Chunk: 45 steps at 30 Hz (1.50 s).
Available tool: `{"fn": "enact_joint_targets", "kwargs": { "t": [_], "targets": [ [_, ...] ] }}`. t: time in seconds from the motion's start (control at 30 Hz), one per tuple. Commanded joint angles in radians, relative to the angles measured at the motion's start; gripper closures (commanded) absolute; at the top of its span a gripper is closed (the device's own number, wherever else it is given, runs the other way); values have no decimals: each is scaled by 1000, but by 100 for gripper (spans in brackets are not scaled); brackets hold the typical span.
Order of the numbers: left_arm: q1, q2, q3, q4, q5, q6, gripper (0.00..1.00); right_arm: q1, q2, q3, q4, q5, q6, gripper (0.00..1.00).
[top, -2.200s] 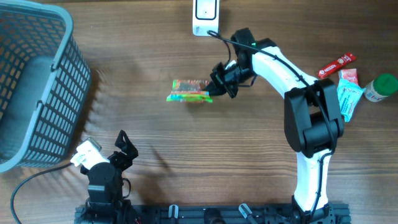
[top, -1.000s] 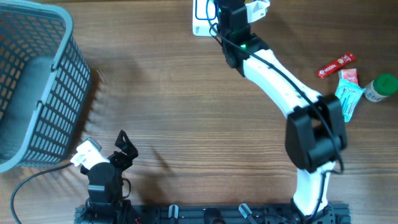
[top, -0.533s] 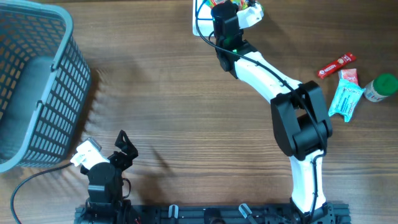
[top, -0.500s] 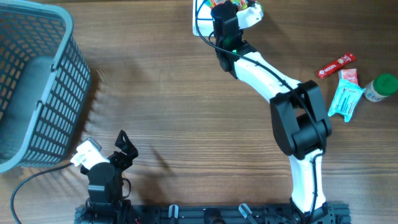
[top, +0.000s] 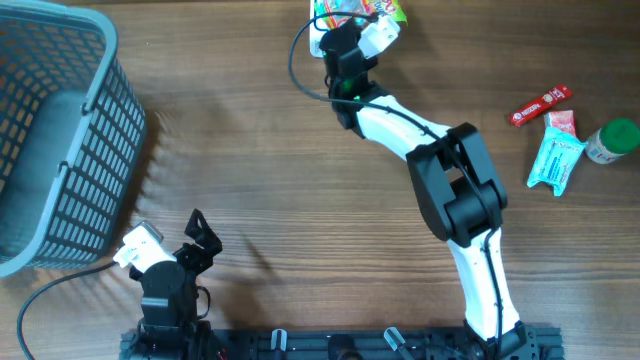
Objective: Scan the item barcode
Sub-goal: 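Lift the Haribo bag and hold it up to the white scanner, then carry the Haribo bag to the right edge and release it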
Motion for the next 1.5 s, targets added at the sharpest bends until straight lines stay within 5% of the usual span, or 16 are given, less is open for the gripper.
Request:
{"fn": "enact_joint_targets", "kwargs": {
  "t": [0.0, 0.37, 0.73, 0.9, 1.13, 1.17, 1.23, 1.27, 1.47],
  "targets": [
    [3, -7, 0, -2, 1, -6, 0, 10, -101, 16, -51, 29, -166, 95],
    [3, -7, 0, -2, 1, -6, 0, -37, -441, 16, -491, 243, -188, 96],
    [3, -7, 0, -2, 1, -6, 0, -243, -480, -37, -995, 282, -45, 96],
    [3, -7, 0, -2, 1, -6, 0, -420, -475, -179, -990, 174, -43, 96],
    [3, -7, 0, -2, 1, -6, 0, -590, -475, -402, -757, -204, -116, 94],
    [3, -7, 0, -2, 1, -6, 0, -596, -475, -412, -749, -224, -127, 80],
    [3, -7, 0, -2, 1, -6, 0, -597, -478, -407, -737, -244, -177, 20],
    [3, -7, 0, -2, 1, -6, 0, -596, -483, -398, -732, -251, -209, 0],
    [3, -8, 0, -2, 1, -6, 0, -594, -570, -293, -786, -345, -296, 0]
  ]
}}
